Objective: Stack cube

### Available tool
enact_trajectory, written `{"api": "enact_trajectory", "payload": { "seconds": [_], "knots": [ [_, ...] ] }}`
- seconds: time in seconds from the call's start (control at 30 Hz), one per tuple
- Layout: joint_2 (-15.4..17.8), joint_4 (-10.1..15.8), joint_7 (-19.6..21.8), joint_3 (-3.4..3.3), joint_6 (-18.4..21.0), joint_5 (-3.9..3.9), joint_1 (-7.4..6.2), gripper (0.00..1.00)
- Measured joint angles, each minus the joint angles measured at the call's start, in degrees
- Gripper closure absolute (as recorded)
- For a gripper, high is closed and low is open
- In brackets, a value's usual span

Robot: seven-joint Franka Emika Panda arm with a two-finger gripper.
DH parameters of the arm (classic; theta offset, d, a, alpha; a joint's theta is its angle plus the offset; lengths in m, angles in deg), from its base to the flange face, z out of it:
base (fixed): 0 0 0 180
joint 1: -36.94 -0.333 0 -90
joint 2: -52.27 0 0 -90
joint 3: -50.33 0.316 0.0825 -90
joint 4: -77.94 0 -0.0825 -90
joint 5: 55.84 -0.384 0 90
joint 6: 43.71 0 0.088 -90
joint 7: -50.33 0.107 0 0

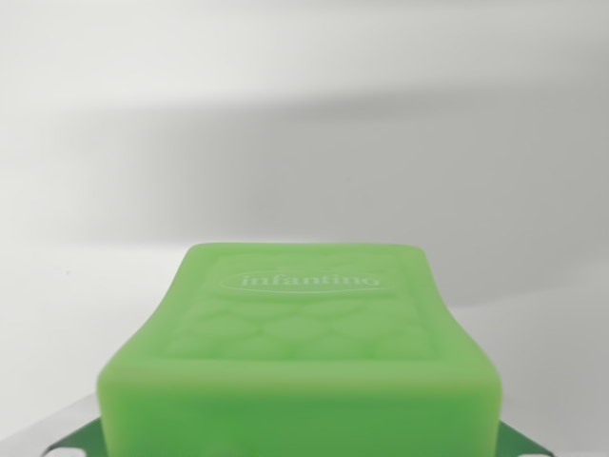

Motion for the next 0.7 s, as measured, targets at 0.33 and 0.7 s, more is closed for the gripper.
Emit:
{"api": "enact_trajectory", "payload": {
  "seconds": [0.33,0.7],
  "knots": [
    [3.56,0.51,0.0,0.0,2.92,0.0,0.0,1.0],
    [5.47,3.31,-0.39,-0.09,2.55,-0.01,0.92,1.0]
  ]
}}
